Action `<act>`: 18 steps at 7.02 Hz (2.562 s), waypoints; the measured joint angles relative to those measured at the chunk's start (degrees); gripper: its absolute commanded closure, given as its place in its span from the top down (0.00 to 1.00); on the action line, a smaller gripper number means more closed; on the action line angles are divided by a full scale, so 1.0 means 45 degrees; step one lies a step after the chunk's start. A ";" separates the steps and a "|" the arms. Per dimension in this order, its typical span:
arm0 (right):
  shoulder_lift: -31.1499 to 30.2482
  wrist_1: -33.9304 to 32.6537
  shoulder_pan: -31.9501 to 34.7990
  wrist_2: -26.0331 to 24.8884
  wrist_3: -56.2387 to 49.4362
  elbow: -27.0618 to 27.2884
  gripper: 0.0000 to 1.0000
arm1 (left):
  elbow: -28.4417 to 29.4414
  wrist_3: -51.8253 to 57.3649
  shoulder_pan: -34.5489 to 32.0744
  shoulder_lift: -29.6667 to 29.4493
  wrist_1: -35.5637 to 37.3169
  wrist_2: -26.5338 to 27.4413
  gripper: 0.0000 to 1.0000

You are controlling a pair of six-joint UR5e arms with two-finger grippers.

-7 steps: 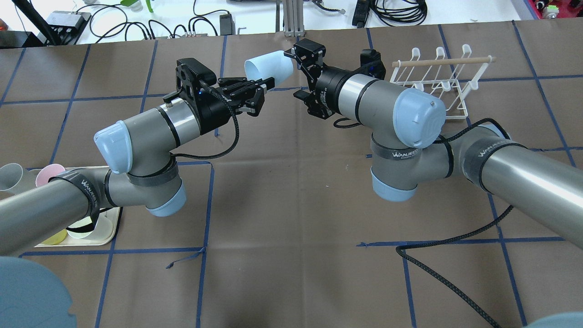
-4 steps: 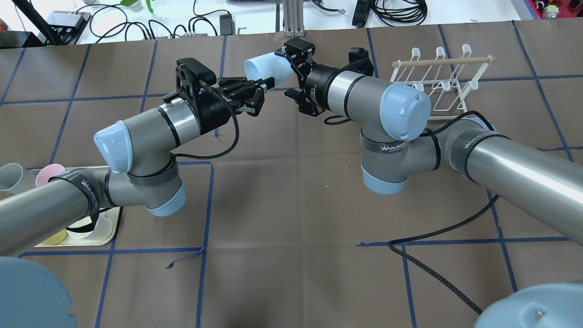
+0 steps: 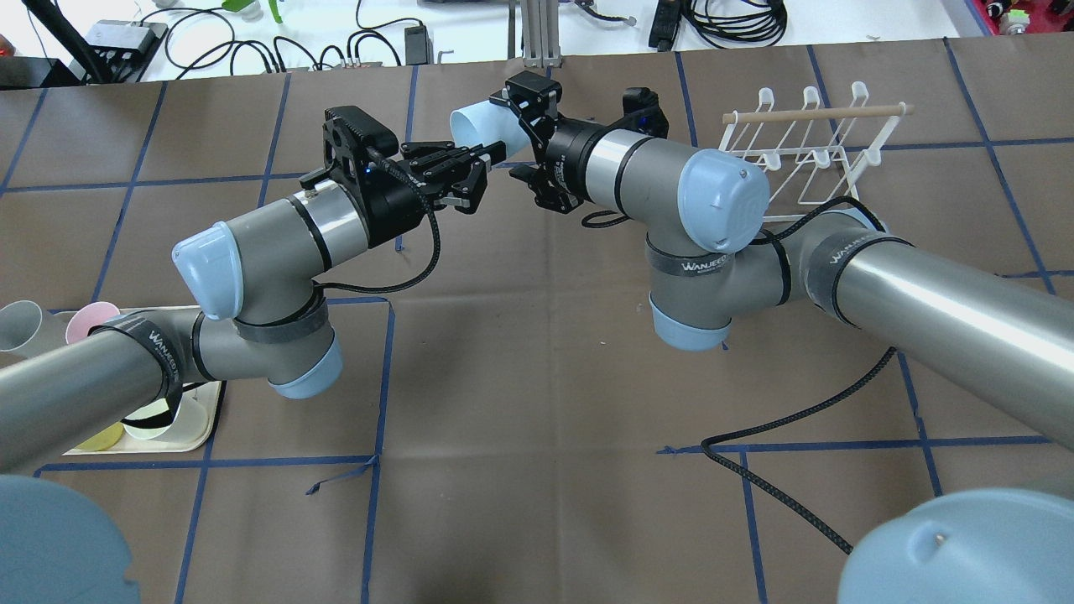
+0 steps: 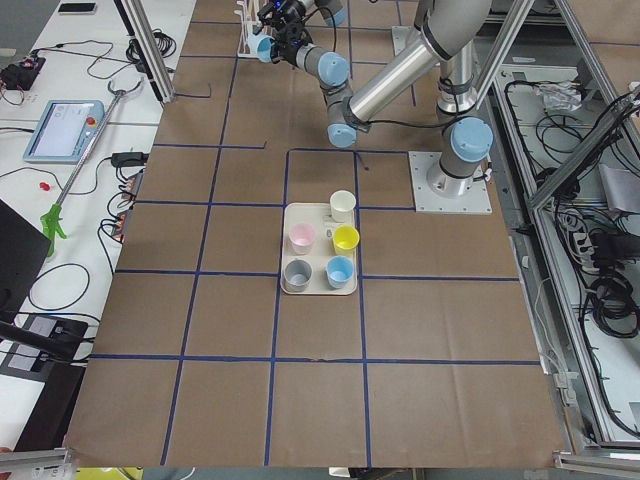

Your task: Transfer IKEA cup to right arm and place on rack

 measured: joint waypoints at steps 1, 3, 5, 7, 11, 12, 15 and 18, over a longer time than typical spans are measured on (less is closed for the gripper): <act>0.0104 -0.0002 0.0014 0.0013 0.0001 -0.0085 0.99 | 0.0000 -0.0011 0.0000 0.0015 -0.0003 0.0009 0.00; 0.0167 0.0003 0.0023 0.0003 0.0007 -0.0132 0.83 | -0.0004 -0.0076 -0.0007 0.0029 -0.0005 0.0067 0.00; 0.0161 0.0029 0.0013 -0.0010 0.0019 -0.0193 0.82 | -0.0015 -0.0116 -0.0023 0.0014 -0.0004 0.0176 0.00; 0.0148 0.0067 0.0006 -0.0012 0.0209 -0.0391 0.80 | -0.0019 -0.0133 -0.0037 0.0003 -0.0004 0.0189 0.02; 0.0161 0.0078 0.0004 0.0127 0.0506 -0.0519 0.54 | 0.0014 -0.0135 -0.0041 0.0040 0.0009 0.0460 0.25; 0.0163 0.0078 0.0004 0.0149 0.0509 -0.0521 0.54 | 0.0023 -0.0135 -0.0041 0.0041 0.0013 0.0511 0.44; 0.0164 0.0078 0.0004 0.0160 0.0510 -0.0522 0.53 | 0.0122 -0.0127 -0.0020 0.0047 0.0024 0.0546 0.88; 0.0195 0.0083 -0.0050 0.0151 0.0505 -0.0654 0.52 | -0.0026 -0.0207 0.0293 0.0402 -0.0050 0.0420 0.93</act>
